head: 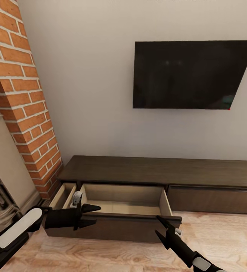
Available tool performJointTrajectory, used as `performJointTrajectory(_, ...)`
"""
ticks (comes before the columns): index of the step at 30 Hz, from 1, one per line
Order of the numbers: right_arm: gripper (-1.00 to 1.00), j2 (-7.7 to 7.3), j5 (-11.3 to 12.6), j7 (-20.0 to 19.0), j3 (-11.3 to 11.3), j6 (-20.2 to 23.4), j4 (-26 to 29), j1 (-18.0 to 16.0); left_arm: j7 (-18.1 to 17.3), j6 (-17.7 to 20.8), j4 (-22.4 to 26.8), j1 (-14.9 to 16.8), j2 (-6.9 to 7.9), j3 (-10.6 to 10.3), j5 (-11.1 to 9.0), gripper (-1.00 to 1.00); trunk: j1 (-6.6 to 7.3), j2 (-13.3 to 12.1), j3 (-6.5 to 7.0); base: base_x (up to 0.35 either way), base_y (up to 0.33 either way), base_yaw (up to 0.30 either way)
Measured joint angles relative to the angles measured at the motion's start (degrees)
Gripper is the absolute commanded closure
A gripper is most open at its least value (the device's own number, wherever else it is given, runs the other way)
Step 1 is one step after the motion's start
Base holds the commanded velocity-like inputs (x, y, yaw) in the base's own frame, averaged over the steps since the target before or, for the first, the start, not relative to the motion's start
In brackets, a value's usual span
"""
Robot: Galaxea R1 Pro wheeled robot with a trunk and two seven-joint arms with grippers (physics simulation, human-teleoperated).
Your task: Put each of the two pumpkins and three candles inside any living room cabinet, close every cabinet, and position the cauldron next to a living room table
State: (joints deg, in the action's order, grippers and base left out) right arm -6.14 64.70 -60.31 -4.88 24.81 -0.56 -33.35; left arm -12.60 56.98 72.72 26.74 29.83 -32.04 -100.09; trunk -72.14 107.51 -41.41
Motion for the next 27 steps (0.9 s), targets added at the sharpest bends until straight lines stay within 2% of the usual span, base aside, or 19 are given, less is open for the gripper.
performJointTrajectory(12,-1.00,-0.01,0.0,0.0,0.0,-0.3,0.0,0.0,0.0,0.0,-0.1,0.0,0.07,0.1,0.0,-1.00,-0.01,0.0,0.00,-0.154,0.047,0.000)
performJointTrajectory(22,-1.00,0.00,0.0,0.0,0.0,-0.3,0.0,0.0,0.0,0.0,-0.1,0.0,0.08,0.1,0.0,-1.00,0.00,0.0,0.00,-0.072,0.036,0.000)
performJointTrajectory(27,-1.00,0.00,0.0,0.0,0.0,-0.3,0.0,0.0,0.0,0.0,-0.1,0.0,0.09,0.1,0.0,-1.00,0.00,0.0,0.00,-0.011,0.156,0.000)
